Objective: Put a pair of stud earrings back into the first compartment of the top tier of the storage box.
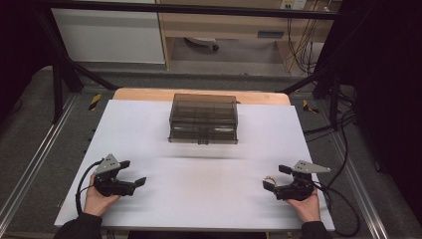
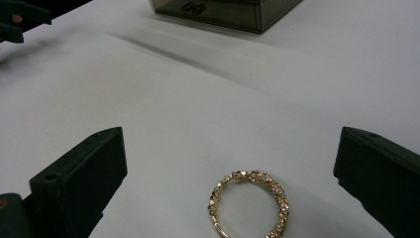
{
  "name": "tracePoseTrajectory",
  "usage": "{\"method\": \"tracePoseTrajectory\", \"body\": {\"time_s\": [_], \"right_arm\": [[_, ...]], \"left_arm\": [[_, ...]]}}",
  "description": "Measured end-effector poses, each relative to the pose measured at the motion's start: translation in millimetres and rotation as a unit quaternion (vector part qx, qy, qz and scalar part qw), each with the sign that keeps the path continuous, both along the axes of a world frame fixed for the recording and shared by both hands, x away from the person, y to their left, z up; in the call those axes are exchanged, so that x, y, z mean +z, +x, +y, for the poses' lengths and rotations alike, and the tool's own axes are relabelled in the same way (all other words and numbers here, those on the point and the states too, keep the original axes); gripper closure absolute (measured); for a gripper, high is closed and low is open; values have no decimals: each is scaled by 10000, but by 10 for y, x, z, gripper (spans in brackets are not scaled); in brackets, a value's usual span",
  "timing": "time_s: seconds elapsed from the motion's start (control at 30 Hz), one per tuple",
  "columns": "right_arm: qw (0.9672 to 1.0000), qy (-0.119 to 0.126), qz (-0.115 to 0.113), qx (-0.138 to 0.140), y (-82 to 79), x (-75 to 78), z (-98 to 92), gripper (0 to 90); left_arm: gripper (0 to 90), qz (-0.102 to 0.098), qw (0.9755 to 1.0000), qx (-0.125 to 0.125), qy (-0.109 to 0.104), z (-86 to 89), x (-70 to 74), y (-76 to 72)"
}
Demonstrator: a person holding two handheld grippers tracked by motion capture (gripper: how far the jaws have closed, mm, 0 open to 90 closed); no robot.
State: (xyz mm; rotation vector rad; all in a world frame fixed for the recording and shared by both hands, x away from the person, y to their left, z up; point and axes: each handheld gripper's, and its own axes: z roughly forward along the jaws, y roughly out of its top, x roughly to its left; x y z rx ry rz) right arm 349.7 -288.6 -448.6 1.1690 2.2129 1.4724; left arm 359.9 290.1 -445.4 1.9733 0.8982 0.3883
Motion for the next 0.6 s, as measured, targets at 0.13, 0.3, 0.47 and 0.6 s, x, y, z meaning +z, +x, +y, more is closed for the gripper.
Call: {"method": "tracePoseTrajectory", "body": {"time_s": [0.13,0.3,0.47,0.6], "right_arm": [[10000,-28,26,-18,-6,7,-6,7],[10000,-63,9,-54,-6,17,-14,8],[9998,-134,51,-165,-4,30,-20,12],[9993,-292,85,-234,12,44,-31,40]], "left_arm": [[63,11,10000,-1,-18,6,4,-8],[63,63,10000,-6,1,6,-7,2],[63,64,10000,4,-14,10,-5,-1],[63,70,10000,14,-13,12,-7,5]]}}
